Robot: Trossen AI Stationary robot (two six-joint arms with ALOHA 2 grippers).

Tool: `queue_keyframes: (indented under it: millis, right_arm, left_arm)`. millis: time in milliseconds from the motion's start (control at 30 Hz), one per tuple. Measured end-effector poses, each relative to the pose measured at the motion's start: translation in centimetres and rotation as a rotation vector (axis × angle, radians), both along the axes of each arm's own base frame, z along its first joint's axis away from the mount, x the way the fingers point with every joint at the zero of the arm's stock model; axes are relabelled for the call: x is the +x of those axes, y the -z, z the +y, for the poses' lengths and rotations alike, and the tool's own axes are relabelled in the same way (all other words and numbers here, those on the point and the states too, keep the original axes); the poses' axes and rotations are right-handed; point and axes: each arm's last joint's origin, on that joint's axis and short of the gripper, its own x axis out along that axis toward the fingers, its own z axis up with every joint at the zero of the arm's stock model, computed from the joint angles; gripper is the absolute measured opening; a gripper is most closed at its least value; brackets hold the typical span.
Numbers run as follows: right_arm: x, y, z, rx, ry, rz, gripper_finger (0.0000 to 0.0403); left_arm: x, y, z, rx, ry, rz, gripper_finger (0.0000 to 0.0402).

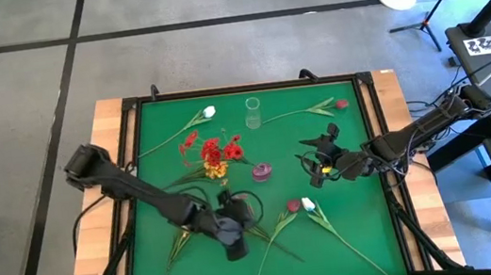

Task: Sort flowers into vase by color
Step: Put the bottom red flower into the pink vase

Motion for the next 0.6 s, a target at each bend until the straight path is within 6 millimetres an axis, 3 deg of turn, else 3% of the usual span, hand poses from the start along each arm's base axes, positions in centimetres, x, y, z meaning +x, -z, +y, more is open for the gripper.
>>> queue_keyframes:
  millis: [200, 600]
  right_arm:
    - [0.0, 0.0, 0.0, 0.012, 0.008, -0.007, 0.0198]
    - [-0.9, 0.8, 0.0, 0.115, -0.065, 0.099, 0.0198]
  left_arm:
    - [2.1, 2.1, 0.0, -0.088, -0.064, -0.05, 0.0023]
    - [3.6, 4.3, -0.6, -0.114, -0.116, -0.117, 0.0134]
